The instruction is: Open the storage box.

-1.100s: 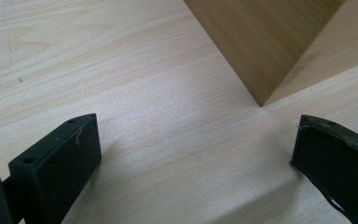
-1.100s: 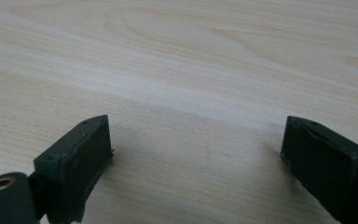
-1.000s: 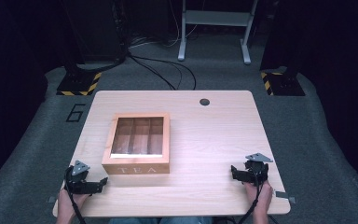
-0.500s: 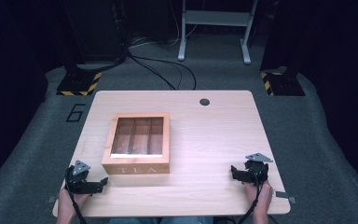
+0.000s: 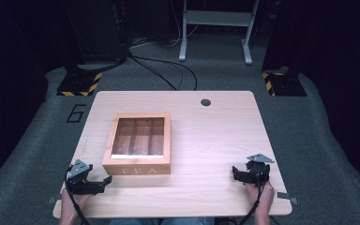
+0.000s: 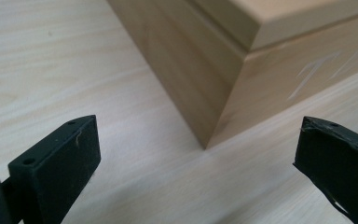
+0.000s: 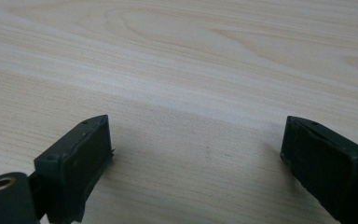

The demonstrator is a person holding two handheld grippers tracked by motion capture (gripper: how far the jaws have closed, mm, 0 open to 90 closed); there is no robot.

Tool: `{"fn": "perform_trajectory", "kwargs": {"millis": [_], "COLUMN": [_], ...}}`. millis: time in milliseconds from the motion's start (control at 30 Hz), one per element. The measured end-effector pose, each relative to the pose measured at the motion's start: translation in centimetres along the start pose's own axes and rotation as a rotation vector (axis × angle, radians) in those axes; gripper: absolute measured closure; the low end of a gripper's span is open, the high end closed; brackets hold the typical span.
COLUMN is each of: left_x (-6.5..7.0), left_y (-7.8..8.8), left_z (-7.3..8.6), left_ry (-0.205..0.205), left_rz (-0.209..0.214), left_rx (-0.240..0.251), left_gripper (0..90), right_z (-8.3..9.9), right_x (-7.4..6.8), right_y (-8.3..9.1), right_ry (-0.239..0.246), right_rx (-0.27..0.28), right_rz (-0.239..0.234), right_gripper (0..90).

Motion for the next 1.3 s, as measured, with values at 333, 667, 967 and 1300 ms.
{"fn": "perform_trajectory", "kwargs": {"millis": [333, 667, 967, 1300], "left_x": [0.8, 1.1, 1.4, 1.7], "left_y": [-0.1, 0.0, -0.3, -0.3], "left_z": [-1.7, -1.2, -0.3, 0.0], "left_ry": [-0.025, 0.006, 0.017, 0.009], "left_rz": [0.021, 0.041, 0.034, 0.039], "left_rx": [0.077, 0.190, 0.231, 0.273], "left_gripper": [0.3, 19.4, 30.8, 37.7], "right_z": [0.0, 0.0, 0.0, 0.0], "right_x": [0.0, 0.0, 0.0, 0.0], "right_y": [0.0, 0.0, 0.0, 0.0], "right_ry": [0.003, 0.004, 0.004, 0.005], "right_rx": [0.001, 0.002, 0.002, 0.003], "right_rz": [-0.001, -0.001, -0.001, -0.002], "right_gripper": [8.3, 8.3, 8.4, 8.5]}}
Point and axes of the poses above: each handheld gripper's, and its own axes: y roughly backward along the jaws, z roughly out of its underside, x roughly to its right, the point moved 3 cm from there along -y, roughly forward along the jaws, and after that the axes turned 6 degrees about x, right-handed, at the moved point
